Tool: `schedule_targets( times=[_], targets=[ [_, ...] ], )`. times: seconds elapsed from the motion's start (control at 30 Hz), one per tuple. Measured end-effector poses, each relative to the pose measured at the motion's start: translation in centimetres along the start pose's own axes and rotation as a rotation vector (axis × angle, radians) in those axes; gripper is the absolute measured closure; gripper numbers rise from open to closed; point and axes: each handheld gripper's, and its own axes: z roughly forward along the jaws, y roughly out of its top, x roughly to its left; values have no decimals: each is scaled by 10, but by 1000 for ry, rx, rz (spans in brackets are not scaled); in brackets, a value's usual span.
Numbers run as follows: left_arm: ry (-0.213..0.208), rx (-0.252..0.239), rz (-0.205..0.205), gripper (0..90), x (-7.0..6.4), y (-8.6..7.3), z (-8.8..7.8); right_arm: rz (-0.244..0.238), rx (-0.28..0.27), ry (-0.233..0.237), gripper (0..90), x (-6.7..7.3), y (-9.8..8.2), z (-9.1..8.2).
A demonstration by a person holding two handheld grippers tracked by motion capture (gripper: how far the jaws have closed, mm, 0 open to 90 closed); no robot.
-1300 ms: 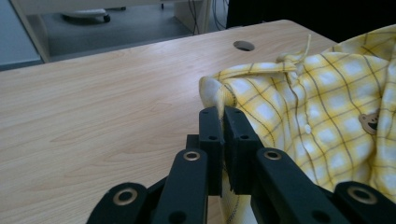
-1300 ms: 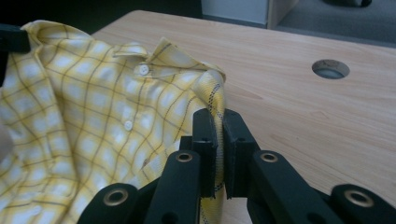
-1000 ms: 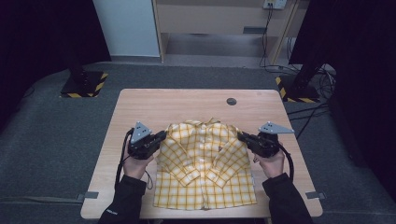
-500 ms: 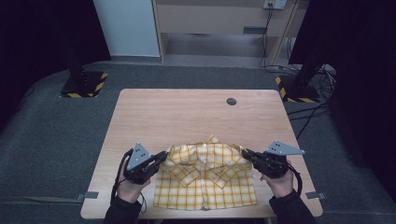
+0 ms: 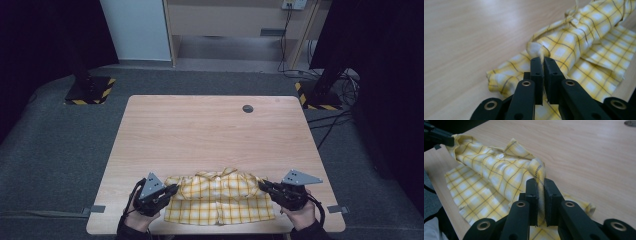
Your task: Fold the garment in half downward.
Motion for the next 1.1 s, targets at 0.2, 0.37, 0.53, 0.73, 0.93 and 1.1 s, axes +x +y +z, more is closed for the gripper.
schedule_targets(
  times=[0.2,0.37,0.53,0.73,0.93,1.1],
  targets=[
    [49,81,8,852,-6,-13,9,38,65,-32,827,-3,-18,6],
    [95,130,35,851,-4,-19,21,36,101,-74,823,-7,-31,14],
    [102,168,35,850,-2,-24,30,35,141,-97,823,-7,-38,21],
    [141,192,45,835,1,-25,35,15,193,-131,827,-7,-45,30],
    [153,185,53,825,6,-23,43,-26,191,-162,824,-7,-44,37],
    [131,166,49,645,7,-23,38,-29,185,-151,625,-7,-44,36]
  ],
)
